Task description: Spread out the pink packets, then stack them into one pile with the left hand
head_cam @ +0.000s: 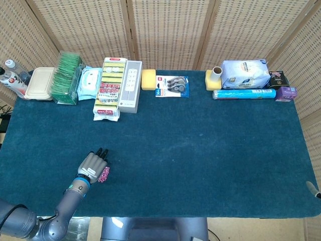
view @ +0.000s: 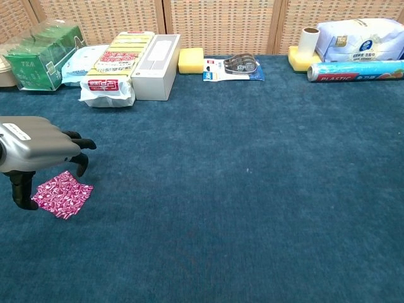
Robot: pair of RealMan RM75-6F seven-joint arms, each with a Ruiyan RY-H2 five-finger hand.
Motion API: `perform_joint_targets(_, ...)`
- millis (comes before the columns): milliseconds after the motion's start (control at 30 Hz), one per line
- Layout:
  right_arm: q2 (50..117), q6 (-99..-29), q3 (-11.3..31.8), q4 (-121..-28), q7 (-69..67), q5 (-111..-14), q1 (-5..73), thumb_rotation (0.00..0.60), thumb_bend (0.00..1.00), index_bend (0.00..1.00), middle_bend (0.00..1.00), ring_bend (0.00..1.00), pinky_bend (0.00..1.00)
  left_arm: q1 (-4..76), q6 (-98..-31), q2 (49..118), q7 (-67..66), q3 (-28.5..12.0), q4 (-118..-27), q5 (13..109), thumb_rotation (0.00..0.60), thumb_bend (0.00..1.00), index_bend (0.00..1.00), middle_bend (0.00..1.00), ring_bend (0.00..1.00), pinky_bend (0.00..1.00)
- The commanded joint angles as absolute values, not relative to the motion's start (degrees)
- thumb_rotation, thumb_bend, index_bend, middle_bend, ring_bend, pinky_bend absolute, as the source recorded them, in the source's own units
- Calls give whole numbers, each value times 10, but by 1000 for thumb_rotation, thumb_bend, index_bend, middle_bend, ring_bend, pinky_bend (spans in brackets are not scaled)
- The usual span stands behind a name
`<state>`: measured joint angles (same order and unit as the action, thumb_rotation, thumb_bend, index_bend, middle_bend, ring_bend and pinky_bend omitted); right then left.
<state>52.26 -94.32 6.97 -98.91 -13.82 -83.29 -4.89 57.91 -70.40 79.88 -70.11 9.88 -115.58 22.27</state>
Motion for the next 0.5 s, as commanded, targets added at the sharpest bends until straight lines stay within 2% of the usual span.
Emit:
perform_joint_targets(33, 523, -943, 70, -989, -139, -833, -49, 600, 226, 181, 46, 0, 0, 580, -706, 800, -701, 99, -1156, 221, 600, 176, 235, 0, 0, 299)
perform_joint_targets(300, 522, -944, 70, -989, -140, -833, -49, 600, 226, 181, 45, 0, 0, 578, -709, 792, -685, 96, -1161, 234, 600, 155, 190, 0, 0, 299)
perform_joint_targets(500, 521, -945, 69, -989, -143, -834, -50, 600, 226, 182, 46, 0, 0, 548, -680, 788, -633, 126, -1119, 317, 600, 145, 168, 0, 0, 299)
